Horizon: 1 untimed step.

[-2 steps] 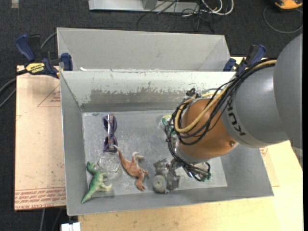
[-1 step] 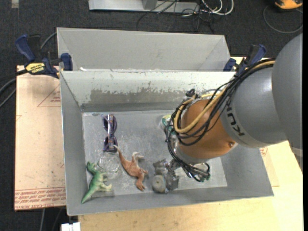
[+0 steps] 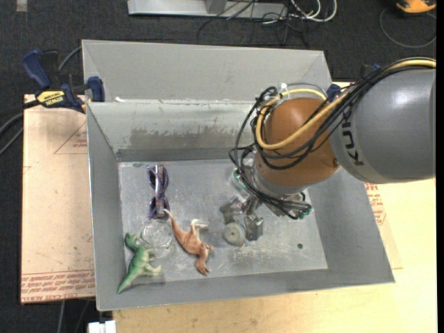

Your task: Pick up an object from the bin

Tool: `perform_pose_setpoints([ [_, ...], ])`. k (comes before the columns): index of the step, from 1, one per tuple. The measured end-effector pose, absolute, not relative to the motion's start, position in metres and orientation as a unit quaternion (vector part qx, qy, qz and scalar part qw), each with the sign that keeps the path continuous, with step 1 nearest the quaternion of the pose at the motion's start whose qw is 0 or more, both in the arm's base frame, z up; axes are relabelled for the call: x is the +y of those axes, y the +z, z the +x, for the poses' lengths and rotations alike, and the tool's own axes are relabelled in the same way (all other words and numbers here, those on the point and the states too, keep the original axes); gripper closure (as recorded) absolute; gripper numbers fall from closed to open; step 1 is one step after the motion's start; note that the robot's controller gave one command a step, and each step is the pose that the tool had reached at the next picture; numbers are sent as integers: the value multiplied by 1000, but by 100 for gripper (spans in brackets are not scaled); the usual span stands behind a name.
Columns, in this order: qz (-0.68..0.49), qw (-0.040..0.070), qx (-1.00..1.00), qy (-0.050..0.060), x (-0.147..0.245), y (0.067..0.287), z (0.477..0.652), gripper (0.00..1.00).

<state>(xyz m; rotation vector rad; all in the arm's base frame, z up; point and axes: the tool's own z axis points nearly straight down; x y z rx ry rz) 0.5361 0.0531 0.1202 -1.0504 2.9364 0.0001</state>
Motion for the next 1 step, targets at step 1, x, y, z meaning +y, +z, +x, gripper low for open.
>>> perform_pose_setpoints([
  [1,-337,11,942,0,53,120,536,100],
])
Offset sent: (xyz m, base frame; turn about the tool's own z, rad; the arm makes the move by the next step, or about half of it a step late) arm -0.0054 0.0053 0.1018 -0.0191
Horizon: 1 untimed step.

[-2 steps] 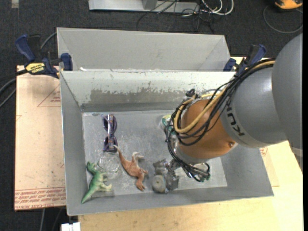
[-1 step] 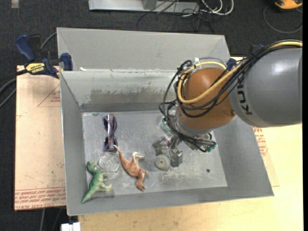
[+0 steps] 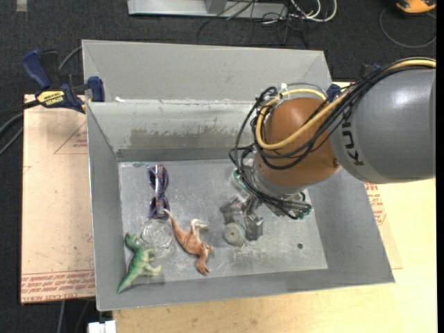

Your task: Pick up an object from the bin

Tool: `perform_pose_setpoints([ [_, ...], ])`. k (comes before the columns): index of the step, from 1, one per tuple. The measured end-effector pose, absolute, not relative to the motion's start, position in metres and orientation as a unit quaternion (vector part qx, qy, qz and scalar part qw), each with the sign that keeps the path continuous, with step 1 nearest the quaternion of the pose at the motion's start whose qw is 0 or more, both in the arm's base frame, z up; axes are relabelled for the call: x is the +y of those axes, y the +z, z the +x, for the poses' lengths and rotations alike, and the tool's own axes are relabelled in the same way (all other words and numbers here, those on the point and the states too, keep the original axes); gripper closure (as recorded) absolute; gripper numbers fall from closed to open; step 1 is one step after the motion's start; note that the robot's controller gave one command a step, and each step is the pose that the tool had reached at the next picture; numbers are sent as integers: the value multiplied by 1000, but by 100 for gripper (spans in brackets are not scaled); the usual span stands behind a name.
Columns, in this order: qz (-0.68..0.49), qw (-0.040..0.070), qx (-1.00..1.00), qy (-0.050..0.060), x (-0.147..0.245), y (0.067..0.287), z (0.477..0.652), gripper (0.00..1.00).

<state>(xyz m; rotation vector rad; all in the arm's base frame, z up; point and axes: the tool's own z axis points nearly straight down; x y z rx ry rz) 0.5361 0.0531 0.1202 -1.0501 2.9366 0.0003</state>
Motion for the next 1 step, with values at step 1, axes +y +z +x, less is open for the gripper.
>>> perform_pose_setpoints([
  [1,-344,11,939,1,59,212,531,100],
])
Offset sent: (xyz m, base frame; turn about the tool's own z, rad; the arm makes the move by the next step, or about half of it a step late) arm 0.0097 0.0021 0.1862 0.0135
